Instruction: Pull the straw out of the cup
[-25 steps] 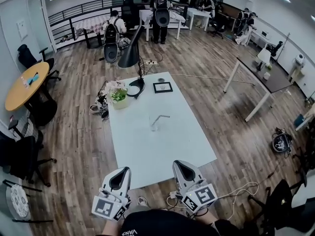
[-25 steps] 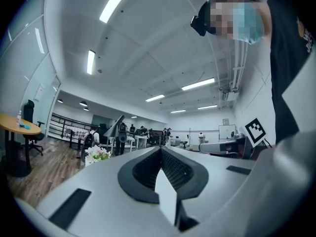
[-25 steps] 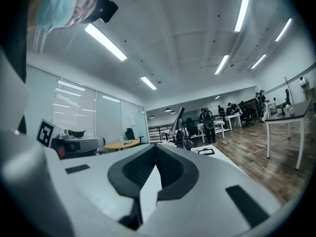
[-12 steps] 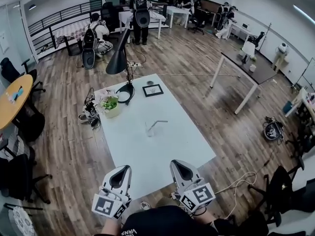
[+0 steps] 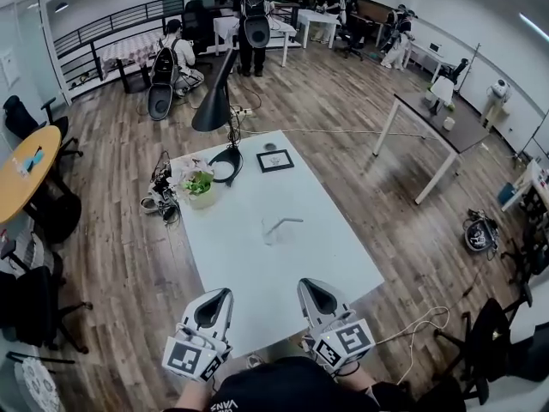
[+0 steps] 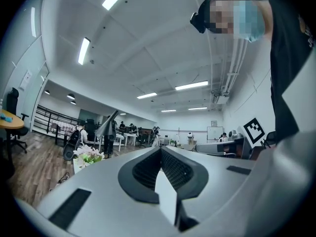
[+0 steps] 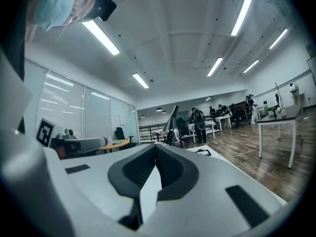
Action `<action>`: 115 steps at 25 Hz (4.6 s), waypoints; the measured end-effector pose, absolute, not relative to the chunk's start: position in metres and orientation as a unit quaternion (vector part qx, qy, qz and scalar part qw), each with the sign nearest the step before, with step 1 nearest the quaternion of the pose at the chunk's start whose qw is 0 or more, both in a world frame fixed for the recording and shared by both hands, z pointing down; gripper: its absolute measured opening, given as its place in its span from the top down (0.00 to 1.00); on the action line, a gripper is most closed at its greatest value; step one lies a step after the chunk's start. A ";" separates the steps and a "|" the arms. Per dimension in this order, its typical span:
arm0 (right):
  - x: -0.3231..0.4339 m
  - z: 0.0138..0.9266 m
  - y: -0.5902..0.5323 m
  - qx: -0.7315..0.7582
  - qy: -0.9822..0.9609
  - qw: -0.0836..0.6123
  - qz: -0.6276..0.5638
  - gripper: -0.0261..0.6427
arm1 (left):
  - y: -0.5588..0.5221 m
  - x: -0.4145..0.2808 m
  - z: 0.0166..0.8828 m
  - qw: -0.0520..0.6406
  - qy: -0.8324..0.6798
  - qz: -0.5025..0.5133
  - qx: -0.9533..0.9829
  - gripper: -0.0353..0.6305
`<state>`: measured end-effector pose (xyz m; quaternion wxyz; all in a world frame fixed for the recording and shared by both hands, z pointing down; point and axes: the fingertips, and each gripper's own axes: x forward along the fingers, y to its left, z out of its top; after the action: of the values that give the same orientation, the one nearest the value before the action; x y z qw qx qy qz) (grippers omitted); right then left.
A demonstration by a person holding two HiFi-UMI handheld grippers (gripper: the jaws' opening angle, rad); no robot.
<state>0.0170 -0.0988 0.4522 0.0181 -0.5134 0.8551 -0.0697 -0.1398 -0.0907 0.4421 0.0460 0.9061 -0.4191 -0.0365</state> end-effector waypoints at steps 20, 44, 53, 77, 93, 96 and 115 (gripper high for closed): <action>0.031 0.449 -0.202 -0.470 0.880 0.005 -0.064 0.94 | -0.179 -0.103 0.444 0.046 -0.435 -0.030 0.899 0.93; 0.031 0.473 -0.270 -0.458 0.886 -0.009 -0.072 0.94 | -0.228 -0.084 0.454 0.055 -0.437 -0.018 0.897 0.93; 0.026 0.506 -0.282 -0.458 0.884 -0.035 -0.089 0.94 | -0.234 -0.081 0.460 0.061 -0.435 -0.015 0.898 0.93; 0.021 0.584 -0.288 -0.458 0.873 -0.103 -0.129 0.93 | -0.231 -0.086 0.466 0.072 -0.442 -0.013 0.894 0.93; 0.019 0.603 -0.305 -0.459 0.865 -0.126 -0.156 0.89 | -0.231 -0.089 0.469 0.077 -0.450 -0.012 0.890 0.93; 0.016 0.604 -0.310 -0.454 0.867 -0.123 -0.166 0.78 | -0.231 -0.091 0.469 0.078 -0.452 -0.012 0.889 0.93; 0.012 0.607 -0.336 -0.462 0.867 -0.115 -0.149 0.73 | -0.230 -0.092 0.472 0.083 -0.455 -0.004 0.887 0.93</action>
<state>0.0116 -0.3356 0.6070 -0.1148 -0.4620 0.8667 -0.1489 -0.0923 -0.2302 0.4719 0.0826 0.8865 -0.4552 -0.0043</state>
